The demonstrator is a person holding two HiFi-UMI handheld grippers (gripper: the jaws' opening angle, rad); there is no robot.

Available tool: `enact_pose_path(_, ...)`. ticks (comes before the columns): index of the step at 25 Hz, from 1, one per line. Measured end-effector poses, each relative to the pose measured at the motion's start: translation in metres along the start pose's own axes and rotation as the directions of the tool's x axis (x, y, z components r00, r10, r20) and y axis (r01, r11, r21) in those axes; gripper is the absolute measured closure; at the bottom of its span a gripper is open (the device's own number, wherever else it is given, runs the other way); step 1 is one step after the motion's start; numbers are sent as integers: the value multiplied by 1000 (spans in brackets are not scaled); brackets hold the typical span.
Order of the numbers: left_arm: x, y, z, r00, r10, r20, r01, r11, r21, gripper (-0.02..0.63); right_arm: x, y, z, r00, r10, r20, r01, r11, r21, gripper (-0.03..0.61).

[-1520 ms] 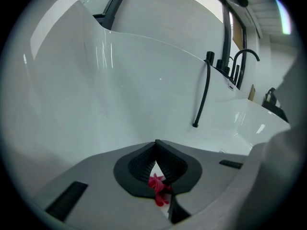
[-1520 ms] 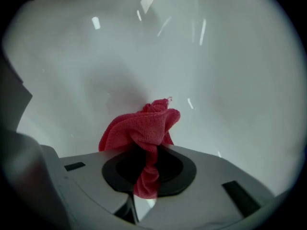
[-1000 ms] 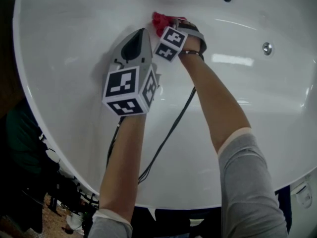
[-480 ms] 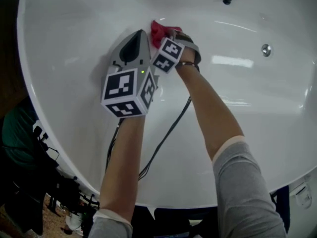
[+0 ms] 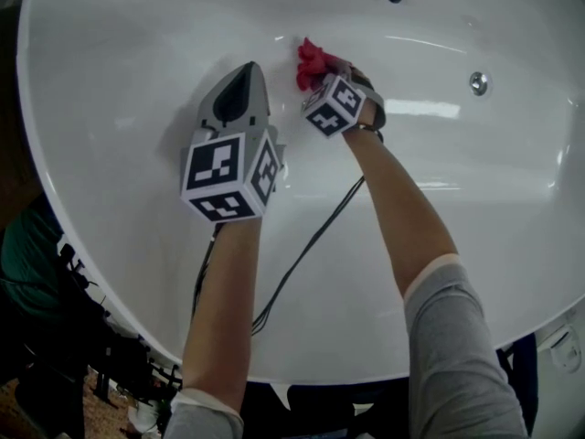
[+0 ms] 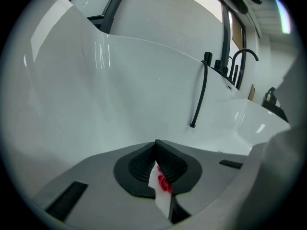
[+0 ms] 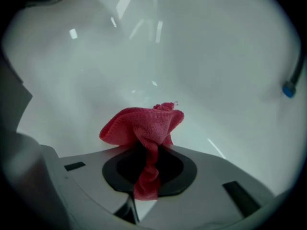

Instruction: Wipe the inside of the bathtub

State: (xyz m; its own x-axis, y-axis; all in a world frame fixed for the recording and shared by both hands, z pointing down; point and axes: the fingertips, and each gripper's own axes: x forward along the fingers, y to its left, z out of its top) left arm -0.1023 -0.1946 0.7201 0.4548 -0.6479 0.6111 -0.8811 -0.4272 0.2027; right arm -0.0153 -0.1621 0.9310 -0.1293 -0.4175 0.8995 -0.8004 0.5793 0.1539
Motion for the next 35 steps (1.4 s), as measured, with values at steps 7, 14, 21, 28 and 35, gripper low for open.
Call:
enact_pose_path(7,1,-2,-6,1000,0,-1,0,1000,-20,609,-6,-104,-69,979,-118,-165,178,889,421,529)
enact_pose_path(14,0,2,-5,1000,8,8,-8,1000,-23,609,1,-77,-20,970,-191,-149,219,954,204,531)
enact_pose_path(21,-6,21,-4,999,30,12,-30,999,-30,609,29,-33,58,992,-111,-55,117,983,140,531)
enact_pose_path(28,-14,16,27,997,48,62,-45,998,-43,609,26,-43,85,998,-49,-39,58,960,275,532)
enact_pose_path(35,-25,48,42,994,63,90,-56,995,-78,608,35,-29,128,1000,24,-2,-20,905,424,534)
